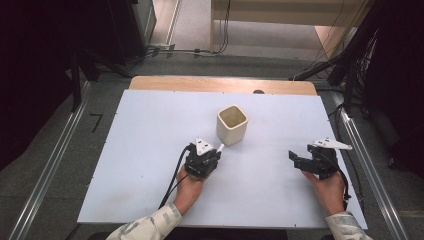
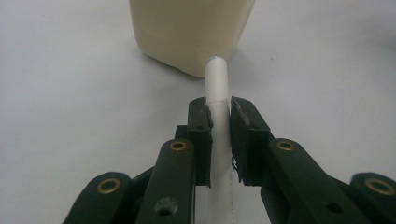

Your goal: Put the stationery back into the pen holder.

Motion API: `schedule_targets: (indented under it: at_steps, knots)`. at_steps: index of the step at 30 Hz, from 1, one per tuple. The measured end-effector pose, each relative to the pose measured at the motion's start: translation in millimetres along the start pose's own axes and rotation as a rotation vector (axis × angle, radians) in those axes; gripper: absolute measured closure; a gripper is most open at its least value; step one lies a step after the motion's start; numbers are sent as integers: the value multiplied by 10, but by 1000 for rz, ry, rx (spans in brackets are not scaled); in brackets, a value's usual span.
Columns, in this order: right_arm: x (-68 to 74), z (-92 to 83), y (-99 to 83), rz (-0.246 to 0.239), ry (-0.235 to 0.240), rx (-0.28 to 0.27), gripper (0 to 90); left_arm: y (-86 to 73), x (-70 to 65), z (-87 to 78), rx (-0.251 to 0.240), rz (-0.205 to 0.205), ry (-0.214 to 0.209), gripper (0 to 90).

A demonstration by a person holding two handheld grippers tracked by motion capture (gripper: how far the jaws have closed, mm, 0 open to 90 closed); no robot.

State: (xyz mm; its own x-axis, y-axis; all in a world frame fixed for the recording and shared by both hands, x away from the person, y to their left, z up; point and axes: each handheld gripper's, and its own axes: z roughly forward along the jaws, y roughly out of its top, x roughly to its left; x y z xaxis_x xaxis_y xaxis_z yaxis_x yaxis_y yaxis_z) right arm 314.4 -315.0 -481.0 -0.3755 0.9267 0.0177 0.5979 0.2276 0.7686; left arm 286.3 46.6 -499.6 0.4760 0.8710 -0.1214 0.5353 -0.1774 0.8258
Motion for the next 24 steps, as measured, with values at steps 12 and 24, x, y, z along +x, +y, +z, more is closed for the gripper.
schedule_targets:
  at_steps: [12,24]
  knots:
    - [-2,0,-1,3,-1,2,213,112,82,-138,-53,-29,2,797]
    - [-2,-8,1,5,-3,1,212,227,160,-246,-95,-53,8,797]
